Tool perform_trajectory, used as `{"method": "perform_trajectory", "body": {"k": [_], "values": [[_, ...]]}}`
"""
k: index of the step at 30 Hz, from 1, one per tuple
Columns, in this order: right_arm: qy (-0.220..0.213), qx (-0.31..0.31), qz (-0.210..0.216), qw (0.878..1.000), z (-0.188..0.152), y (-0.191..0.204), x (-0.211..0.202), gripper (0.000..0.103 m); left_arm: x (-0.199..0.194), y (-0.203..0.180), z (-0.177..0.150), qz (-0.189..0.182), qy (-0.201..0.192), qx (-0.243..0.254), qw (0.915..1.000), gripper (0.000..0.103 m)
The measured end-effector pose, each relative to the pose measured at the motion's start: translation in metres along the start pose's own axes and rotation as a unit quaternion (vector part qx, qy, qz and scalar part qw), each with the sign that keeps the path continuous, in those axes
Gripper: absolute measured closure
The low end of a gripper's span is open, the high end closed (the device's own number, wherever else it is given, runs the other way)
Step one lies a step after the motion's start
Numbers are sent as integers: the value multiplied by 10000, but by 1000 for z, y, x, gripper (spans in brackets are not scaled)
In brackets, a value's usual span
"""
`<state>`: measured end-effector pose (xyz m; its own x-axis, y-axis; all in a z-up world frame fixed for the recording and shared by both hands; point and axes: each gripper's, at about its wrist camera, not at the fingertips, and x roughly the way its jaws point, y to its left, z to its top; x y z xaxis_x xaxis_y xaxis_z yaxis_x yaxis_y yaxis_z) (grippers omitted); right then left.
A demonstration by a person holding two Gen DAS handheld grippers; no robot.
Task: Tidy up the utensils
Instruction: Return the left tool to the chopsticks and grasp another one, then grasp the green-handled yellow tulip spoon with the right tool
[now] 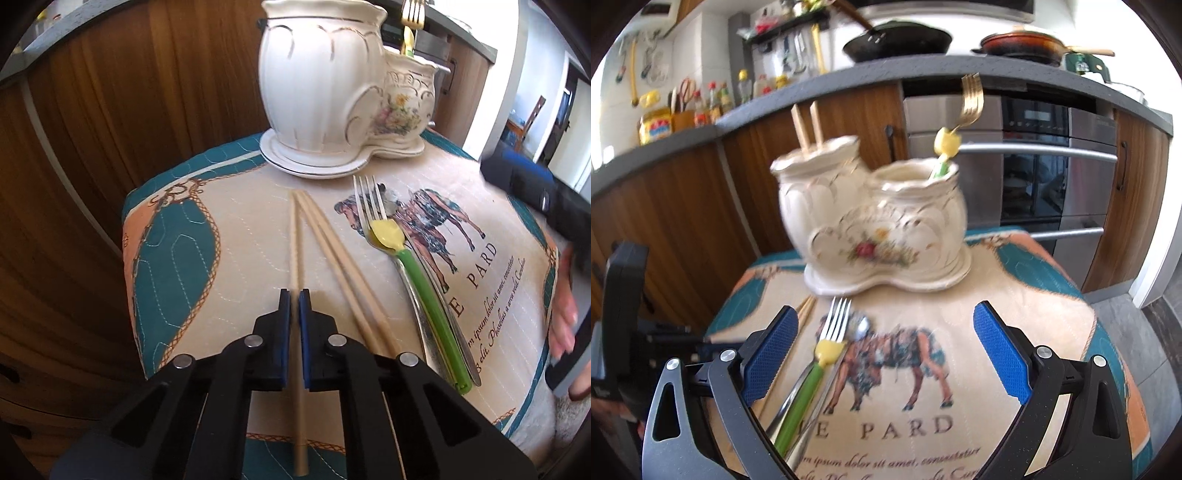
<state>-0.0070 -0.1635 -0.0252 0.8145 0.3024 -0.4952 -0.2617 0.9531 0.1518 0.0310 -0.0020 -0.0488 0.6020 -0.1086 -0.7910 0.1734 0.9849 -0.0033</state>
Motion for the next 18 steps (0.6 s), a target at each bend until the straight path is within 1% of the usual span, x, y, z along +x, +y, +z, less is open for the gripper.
{"method": "perform_trajectory", "body": {"k": [4, 6, 8, 9, 11, 12, 14, 17, 18], "values": [[374, -142, 39, 9992, -10, 15, 4, 10, -7, 9, 0, -49, -320, -207, 9993, 98], [526, -168, 78, 9984, -15, 23, 4, 15, -15, 16, -2, -117, -604, -381, 9974, 98], [697, -194, 81, 9973, -19, 29, 6, 30, -21, 19, -3, -266, -822, -496, 9950, 98], [787, -204, 86, 9967, -22, 33, 7, 34, -23, 20, -4, -357, -916, -543, 9937, 98], [998, -273, 124, 9946, -28, 42, 12, 52, -27, 20, -4, -530, -1063, -582, 9912, 98], [1082, -319, 100, 9936, -31, 46, 15, 56, -27, 22, -3, -569, -1096, -582, 9906, 98], [1182, -356, 80, 9923, -34, 52, 18, 69, -28, 19, -3, -623, -1142, -542, 9900, 98], [1307, -422, 67, 9905, -37, 61, 20, 77, -30, 17, -4, -667, -1152, -509, 9898, 98], [1349, -494, -3, 9896, -39, 65, 22, 79, -30, 17, -4, -683, -1151, -512, 9897, 98]]}}
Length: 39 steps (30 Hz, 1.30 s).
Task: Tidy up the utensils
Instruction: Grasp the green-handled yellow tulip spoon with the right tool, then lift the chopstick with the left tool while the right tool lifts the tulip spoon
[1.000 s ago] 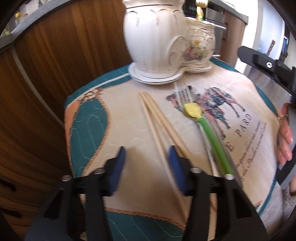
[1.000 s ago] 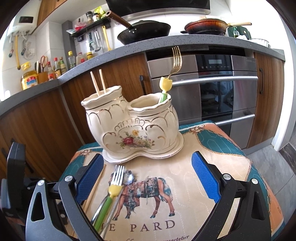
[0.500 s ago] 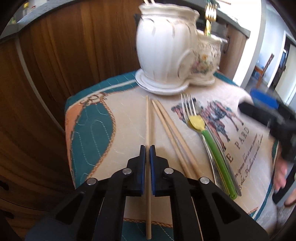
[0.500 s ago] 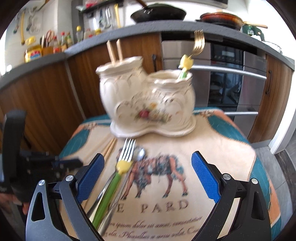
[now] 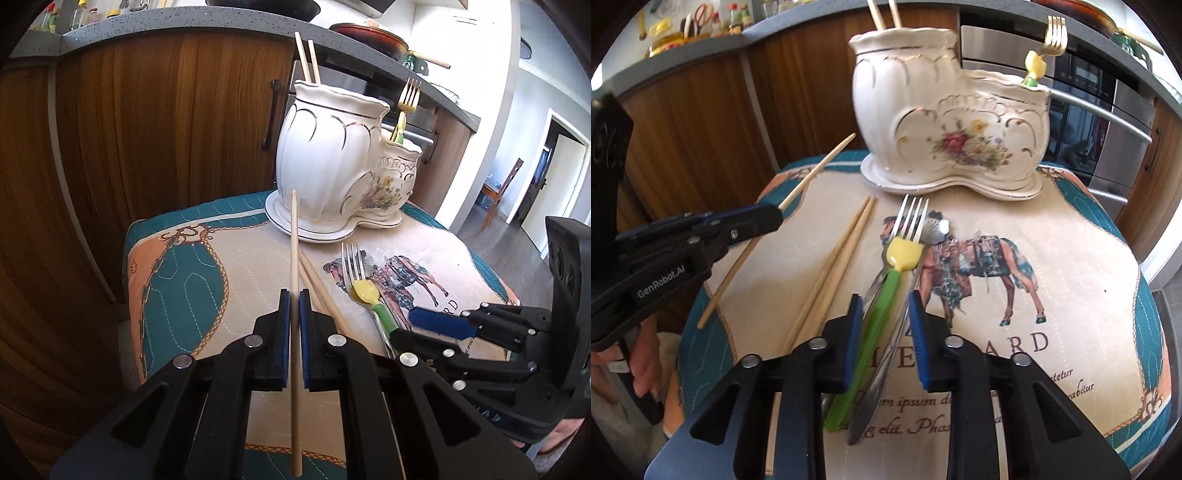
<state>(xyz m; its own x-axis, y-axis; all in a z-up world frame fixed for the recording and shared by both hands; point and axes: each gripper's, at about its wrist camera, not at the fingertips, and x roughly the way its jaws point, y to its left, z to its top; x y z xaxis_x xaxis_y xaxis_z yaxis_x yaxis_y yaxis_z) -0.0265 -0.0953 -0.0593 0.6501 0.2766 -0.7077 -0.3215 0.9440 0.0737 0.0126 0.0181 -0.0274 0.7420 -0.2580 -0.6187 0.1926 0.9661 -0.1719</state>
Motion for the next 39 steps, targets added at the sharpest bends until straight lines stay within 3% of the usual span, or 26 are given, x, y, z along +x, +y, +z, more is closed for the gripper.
{"method": "perform_trajectory", "body": {"k": [17, 22, 25, 35, 39], "values": [[433, -321, -340, 9980, 14, 8, 13, 86, -2, 4, -1, -51, -68, -14, 10000, 98], [504, -191, -227, 9983, 17, 4, 19, 88, -4, 6, -1, -56, -88, -33, 9999, 98], [407, -15, -171, 9990, 15, -1, 16, 92, -5, 8, 0, -63, -111, -68, 9999, 98], [-105, 313, 153, 9993, 17, -19, -9, 93, -9, 5, -1, -75, -230, -19, 9997, 98], [-568, 475, 396, 9965, 20, -28, -25, 93, -16, 4, 2, -8, -371, -12, 9993, 98]]}}
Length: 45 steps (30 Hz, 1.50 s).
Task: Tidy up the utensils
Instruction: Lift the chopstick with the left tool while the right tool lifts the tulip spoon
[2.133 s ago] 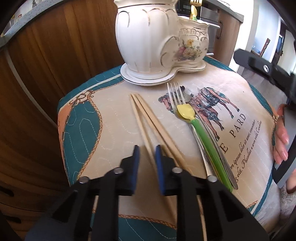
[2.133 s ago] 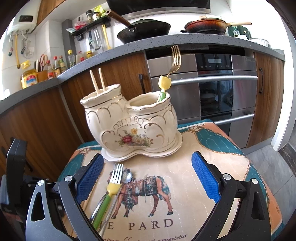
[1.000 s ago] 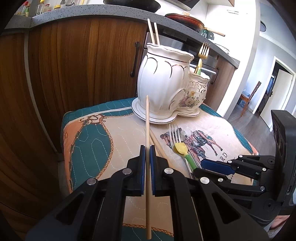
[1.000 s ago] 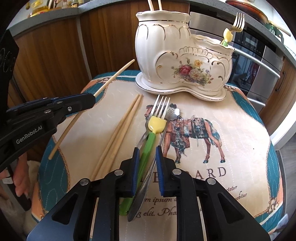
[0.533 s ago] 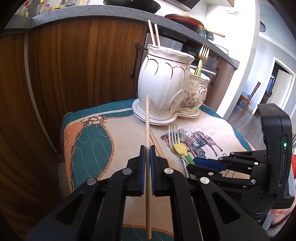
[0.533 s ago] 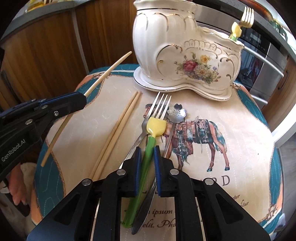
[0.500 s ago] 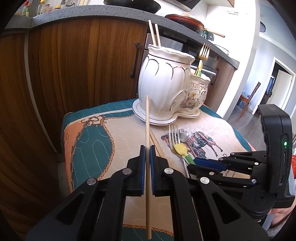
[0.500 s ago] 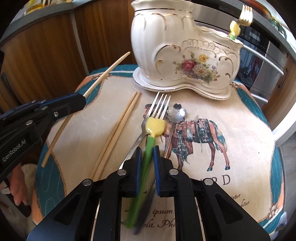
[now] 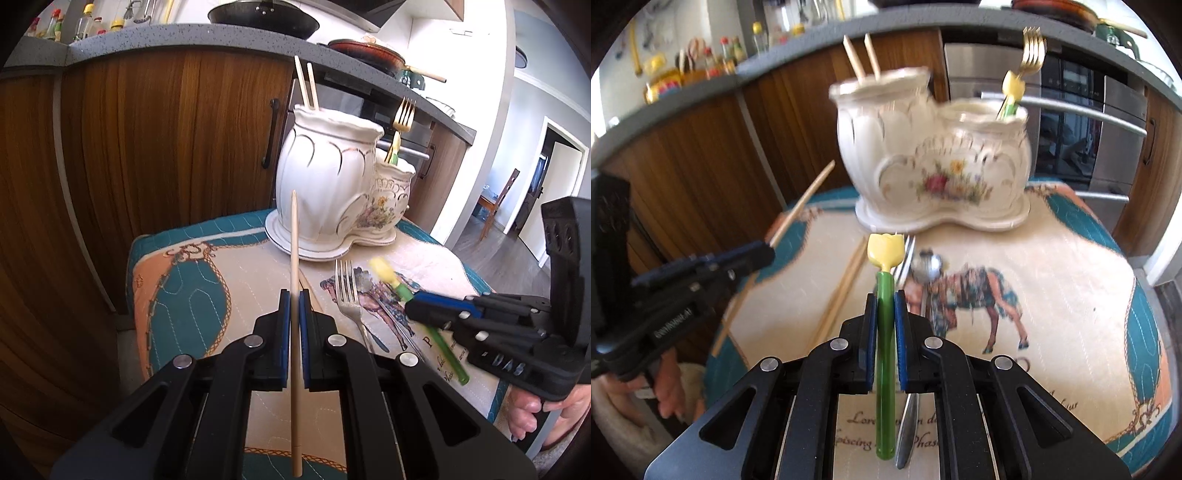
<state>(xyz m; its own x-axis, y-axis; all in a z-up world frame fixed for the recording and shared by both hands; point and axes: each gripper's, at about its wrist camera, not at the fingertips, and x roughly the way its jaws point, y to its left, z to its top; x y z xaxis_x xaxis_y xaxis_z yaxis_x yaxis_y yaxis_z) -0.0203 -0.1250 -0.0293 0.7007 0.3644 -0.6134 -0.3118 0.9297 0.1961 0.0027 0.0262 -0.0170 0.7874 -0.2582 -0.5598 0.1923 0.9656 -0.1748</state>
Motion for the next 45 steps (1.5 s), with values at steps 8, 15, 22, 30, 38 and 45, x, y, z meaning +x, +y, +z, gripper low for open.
{"method": "perform_trajectory", "body": {"k": [8, 15, 22, 30, 38, 45], "values": [[-1019, 140, 182, 9945, 25, -24, -35, 93, -30, 3, 20, -30, -562, -82, 9984, 98], [-1803, 126, 254, 9832, 69, -33, -49, 93, -43, 4, 50, -31, -985, -76, 9951, 98], [-2448, 227, 371, 9686, 117, -47, -42, 93, -39, 1, 101, -551, -1594, -164, 9855, 98], [-2639, 774, 739, 9586, 149, -80, -8, 92, 4, -6, 151, -1199, -1817, -382, 9753, 98], [-2546, 939, 824, 9589, 150, -95, 18, 92, 38, -17, 166, -1056, -2082, -378, 9716, 98], [-2444, 957, 780, 9618, 147, -99, 30, 92, 53, -25, 163, -750, -2381, -172, 9682, 98]]}}
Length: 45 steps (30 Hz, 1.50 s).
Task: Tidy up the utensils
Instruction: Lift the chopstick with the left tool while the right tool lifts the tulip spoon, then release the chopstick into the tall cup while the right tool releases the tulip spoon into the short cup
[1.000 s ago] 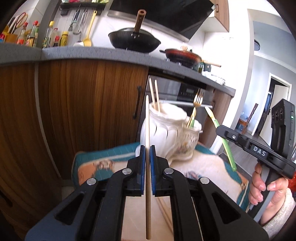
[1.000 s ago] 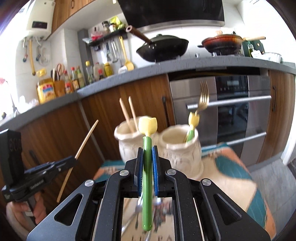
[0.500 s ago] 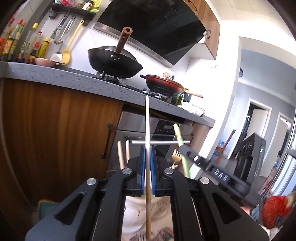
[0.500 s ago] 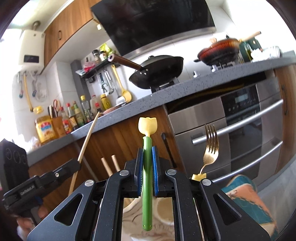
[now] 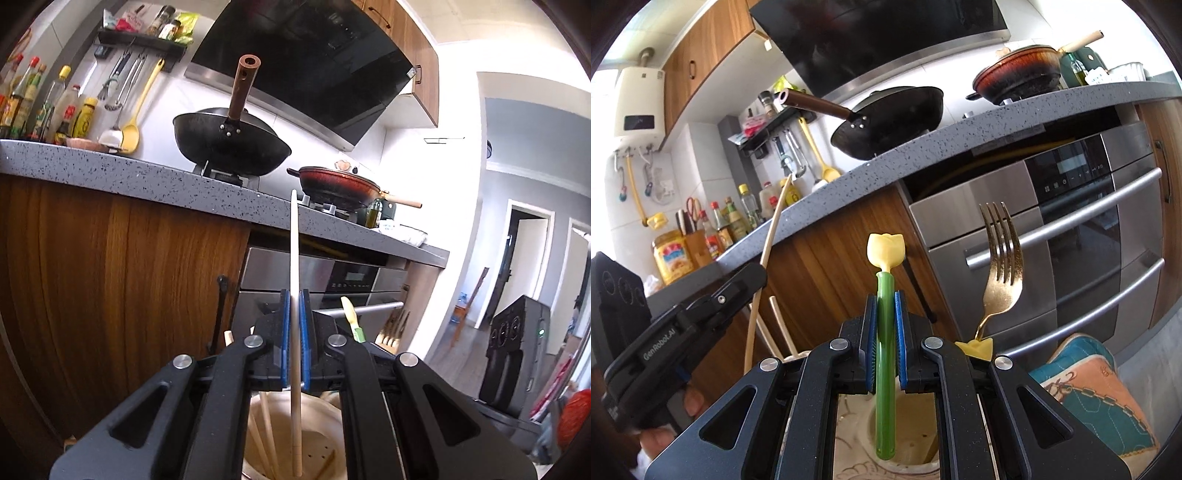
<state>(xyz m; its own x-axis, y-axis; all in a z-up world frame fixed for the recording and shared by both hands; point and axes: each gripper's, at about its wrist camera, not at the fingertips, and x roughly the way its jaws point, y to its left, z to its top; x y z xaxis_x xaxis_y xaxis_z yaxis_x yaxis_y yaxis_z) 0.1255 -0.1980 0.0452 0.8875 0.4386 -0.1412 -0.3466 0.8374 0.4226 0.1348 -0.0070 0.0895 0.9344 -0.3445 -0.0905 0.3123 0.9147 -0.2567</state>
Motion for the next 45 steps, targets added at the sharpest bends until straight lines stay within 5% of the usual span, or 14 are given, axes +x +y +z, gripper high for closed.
{"method": "perform_trajectory", "body": {"k": [14, 31, 45], "values": [[-305, -1058, -655, 9918, -17, 21, 2, 92, -7, -7, -17, 102, 181, 487, 9986, 98], [208, -918, -535, 9941, -36, 15, -16, 92, -34, -4, -34, 125, 679, 534, 9962, 98], [230, -733, -883, 9931, -48, 9, -38, 92, -50, 8, -41, 212, 778, 384, 9960, 98]]}}
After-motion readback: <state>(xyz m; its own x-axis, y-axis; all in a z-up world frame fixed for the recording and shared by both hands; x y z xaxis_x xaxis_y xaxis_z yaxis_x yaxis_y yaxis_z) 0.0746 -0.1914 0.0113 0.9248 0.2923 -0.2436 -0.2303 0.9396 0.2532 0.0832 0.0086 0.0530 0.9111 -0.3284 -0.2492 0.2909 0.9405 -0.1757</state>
